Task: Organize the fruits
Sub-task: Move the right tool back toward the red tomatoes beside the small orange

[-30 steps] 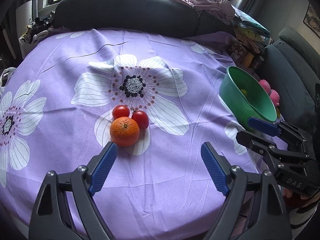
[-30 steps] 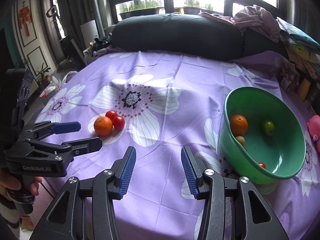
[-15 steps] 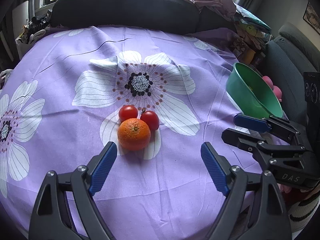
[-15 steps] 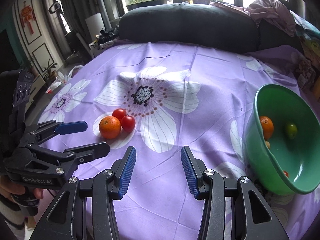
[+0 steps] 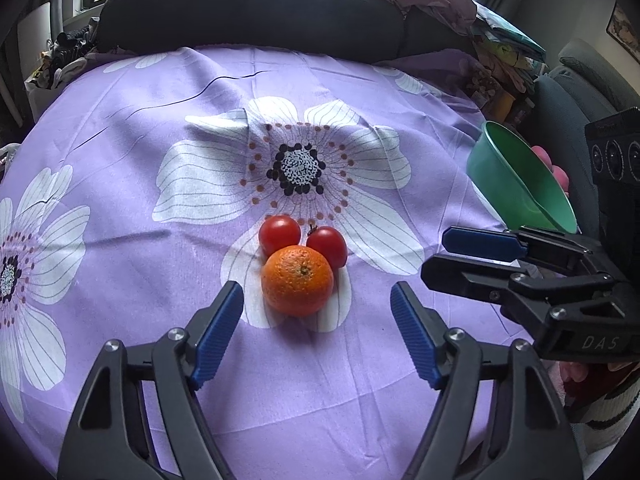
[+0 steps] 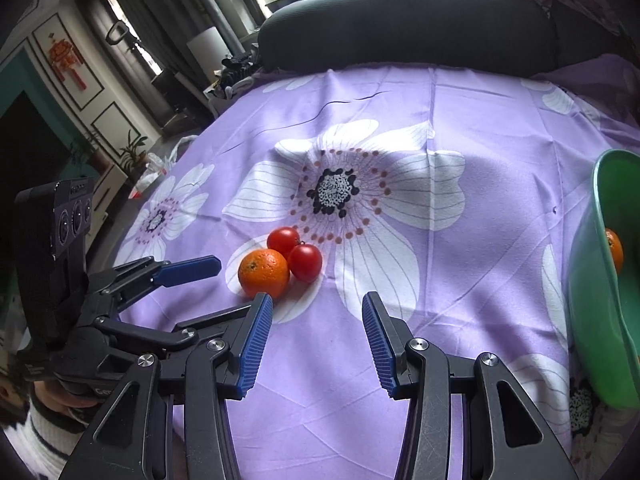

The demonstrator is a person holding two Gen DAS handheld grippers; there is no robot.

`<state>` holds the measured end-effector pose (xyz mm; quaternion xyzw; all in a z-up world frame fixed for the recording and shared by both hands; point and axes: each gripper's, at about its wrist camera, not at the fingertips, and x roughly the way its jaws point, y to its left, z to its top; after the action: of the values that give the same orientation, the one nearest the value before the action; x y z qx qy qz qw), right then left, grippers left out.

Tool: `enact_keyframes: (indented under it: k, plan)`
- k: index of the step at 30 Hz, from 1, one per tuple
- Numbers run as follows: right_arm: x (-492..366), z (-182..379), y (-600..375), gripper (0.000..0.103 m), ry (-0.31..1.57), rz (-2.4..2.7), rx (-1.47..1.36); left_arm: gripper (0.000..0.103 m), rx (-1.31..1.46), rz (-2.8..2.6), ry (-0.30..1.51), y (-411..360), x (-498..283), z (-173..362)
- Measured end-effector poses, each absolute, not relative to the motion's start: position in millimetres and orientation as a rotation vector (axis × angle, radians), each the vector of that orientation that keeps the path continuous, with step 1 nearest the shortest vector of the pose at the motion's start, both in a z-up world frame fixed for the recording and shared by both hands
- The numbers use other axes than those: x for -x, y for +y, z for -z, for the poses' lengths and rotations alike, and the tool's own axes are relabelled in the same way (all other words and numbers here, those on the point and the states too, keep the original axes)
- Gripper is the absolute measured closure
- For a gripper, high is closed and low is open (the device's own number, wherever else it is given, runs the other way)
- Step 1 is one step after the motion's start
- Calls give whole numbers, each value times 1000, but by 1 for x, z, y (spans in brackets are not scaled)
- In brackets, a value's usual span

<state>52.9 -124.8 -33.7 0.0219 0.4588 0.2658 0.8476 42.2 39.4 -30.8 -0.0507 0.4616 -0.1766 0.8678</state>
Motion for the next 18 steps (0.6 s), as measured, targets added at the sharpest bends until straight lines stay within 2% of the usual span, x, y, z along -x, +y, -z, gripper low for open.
enact_keyframes:
  k: [8, 11, 18]
  plan:
    - [-67, 38, -124, 55, 973, -536, -22, 31, 154, 354, 938, 53, -64, 19]
    - [-68, 42, -120, 55, 982, -551, 9, 38, 159, 347, 942, 56, -75, 18]
    - [-67, 49, -109, 55, 999, -616, 31, 39, 168, 366, 965, 57, -78, 23]
